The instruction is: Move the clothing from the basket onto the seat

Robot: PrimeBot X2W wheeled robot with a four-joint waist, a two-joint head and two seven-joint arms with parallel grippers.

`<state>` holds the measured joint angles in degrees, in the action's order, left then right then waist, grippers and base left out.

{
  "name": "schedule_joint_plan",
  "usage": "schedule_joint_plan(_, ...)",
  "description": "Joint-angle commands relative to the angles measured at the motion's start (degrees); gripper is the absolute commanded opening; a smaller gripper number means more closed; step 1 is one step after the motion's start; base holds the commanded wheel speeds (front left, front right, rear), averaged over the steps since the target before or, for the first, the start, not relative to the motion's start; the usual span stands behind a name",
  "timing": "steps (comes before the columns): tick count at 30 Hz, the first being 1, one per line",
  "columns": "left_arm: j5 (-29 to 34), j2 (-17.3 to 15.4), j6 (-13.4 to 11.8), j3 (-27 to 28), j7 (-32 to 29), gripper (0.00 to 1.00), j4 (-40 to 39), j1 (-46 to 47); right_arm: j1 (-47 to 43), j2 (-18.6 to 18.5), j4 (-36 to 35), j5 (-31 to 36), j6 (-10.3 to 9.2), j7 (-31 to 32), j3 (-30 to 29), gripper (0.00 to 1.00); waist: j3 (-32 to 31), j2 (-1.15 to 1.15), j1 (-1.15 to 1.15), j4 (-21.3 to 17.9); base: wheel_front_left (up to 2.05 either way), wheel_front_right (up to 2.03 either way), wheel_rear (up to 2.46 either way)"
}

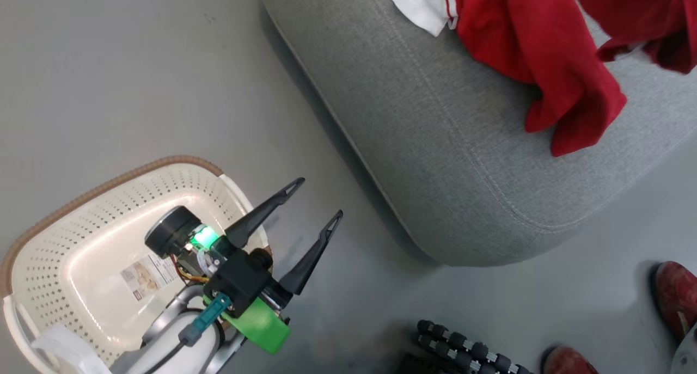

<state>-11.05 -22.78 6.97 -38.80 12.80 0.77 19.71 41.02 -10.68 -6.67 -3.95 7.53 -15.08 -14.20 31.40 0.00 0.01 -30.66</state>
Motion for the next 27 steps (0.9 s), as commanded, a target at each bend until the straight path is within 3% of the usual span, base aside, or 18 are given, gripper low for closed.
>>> schedule_joint_plan(1, -0.5, -0.6, -0.2, 0.6, 0.0, 1.00, -0.6, 1.7, 1.7, -0.7, 1.4, 0.8, -0.07, -0.1, -0.5, 0.00, 7.8, 0.00, -0.01, 5.0, 0.00, 0.00, 0.00)
schedule_joint_plan(4, -1.6, -0.4, -0.3, 1.5, 0.2, 1.00, -1.3, 2.5, 3.7, -1.1, 5.4, 1.4, -0.07, -0.1, -1.9, 0.00, 9.6, 0.00, -0.01, 6.2, 0.00, 0.00, 0.00)
schedule_joint_plan(6, -2.0, 0.3, -0.3, 1.6, 0.6, 1.00, -1.6, 3.2, 3.5, -1.3, 9.0, 2.3, -0.08, -0.1, -1.5, 0.07, 10.1, 0.00, -0.01, 7.1, 0.00, 0.00, 0.00)
schedule_joint_plan(10, -3.0, 1.3, -0.4, 2.1, 1.3, 1.00, -1.1, 3.8, 1.6, 0.4, 16.1, 2.5, -0.08, -0.1, -1.8, 0.35, 10.0, 0.00, -0.01, 8.6, 0.00, 0.00, 0.00)
schedule_joint_plan(11, -3.3, 1.6, -0.5, 2.3, 1.4, 1.00, -1.0, 3.9, 1.1, 1.2, 17.9, 2.5, -0.08, -0.1, -2.9, 0.44, 9.7, 0.00, -0.01, 8.9, 0.00, 0.00, 0.00)
schedule_joint_plan(12, -3.5, 1.8, -0.5, 2.3, 1.5, 1.00, -0.9, 3.9, 0.4, 2.0, 19.1, 3.0, -0.07, -0.1, -3.6, 0.90, 9.5, 0.00, -0.01, 9.1, 0.00, 0.00, 0.00)
schedule_joint_plan(13, -3.6, 1.9, -0.4, 2.3, 1.7, 1.00, -0.7, 4.0, -0.1, 3.0, 19.9, 3.5, -0.08, -0.1, -4.6, 1.00, 9.2, 0.00, -0.01, 9.4, 0.00, 0.00, 0.00)
schedule_joint_plan(20, -4.8, 3.1, -0.2, 2.4, 2.3, 1.00, 0.5, 2.2, -7.7, 7.2, 20.4, 5.7, -0.08, -0.1, -7.6, 1.00, 5.1, 0.00, -0.01, 9.5, 0.00, 0.00, 0.00)
schedule_joint_plan(27, -5.7, 7.2, -1.2, 5.4, 2.4, 1.00, 0.4, 0.1, -19.0, 7.7, 18.9, 3.8, -0.08, -0.1, -1.4, 1.00, -1.0, 0.00, -0.01, 11.0, 0.00, 0.00, 0.00)
